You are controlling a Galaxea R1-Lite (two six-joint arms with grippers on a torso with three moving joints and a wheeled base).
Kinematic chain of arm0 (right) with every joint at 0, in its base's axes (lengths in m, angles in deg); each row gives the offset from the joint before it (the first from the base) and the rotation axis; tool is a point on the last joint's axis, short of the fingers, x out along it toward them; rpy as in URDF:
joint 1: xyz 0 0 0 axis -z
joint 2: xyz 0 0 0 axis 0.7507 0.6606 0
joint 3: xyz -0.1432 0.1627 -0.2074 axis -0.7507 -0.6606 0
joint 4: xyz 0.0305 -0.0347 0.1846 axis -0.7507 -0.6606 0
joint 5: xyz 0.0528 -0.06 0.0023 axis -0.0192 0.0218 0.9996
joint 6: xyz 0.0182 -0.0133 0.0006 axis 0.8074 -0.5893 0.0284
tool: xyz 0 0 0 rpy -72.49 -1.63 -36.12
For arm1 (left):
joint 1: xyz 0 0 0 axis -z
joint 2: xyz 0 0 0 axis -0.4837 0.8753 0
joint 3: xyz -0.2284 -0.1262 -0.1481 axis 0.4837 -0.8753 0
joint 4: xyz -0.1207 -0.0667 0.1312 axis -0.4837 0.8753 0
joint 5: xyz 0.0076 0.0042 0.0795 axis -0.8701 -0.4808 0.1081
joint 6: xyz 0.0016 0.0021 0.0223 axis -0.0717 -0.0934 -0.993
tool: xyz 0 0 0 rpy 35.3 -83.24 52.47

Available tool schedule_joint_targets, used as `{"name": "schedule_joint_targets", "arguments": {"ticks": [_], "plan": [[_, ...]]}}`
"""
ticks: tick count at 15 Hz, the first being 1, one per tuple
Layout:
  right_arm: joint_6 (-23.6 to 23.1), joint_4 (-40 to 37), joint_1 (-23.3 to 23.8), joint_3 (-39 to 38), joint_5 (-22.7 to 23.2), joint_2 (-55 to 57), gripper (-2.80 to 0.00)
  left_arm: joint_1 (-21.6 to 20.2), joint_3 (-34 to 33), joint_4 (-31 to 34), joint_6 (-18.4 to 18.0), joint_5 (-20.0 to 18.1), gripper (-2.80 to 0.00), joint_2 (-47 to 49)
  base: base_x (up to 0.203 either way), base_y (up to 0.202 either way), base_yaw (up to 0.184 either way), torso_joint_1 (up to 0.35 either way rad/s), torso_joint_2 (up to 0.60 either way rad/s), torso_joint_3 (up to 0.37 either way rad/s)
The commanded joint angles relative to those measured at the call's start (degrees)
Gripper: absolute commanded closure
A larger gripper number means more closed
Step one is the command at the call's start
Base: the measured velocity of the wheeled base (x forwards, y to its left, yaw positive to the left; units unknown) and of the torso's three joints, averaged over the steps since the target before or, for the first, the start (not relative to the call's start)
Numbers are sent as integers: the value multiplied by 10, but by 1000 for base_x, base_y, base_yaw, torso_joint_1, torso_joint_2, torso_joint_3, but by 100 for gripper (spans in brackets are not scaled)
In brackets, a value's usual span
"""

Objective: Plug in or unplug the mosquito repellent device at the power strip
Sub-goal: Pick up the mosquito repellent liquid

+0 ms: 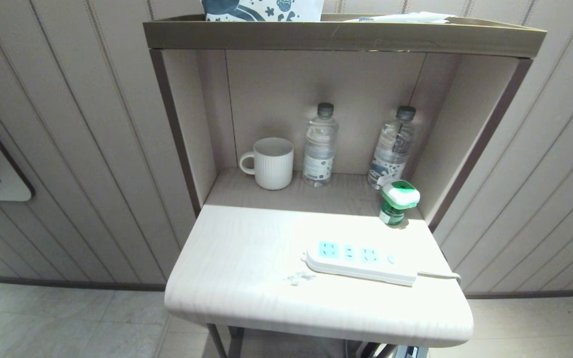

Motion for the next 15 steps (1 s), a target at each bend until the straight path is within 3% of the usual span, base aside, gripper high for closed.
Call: {"name": "schedule_joint_targets", "arguments": {"ticks": [1, 4, 15], "plan": [[27, 21, 0, -22, 0, -14, 0, 0, 1, 0, 0, 0, 0, 1, 0, 0, 0, 0, 0, 0], [49, 28, 0, -26, -2, -14, 0, 0, 1, 0, 0, 0, 0, 1, 0, 0, 0, 0, 0, 0], [38, 32, -1, -20, -1, 10, 0, 0, -1, 0, 0, 0, 0, 1, 0, 0, 0, 0, 0, 0]]}}
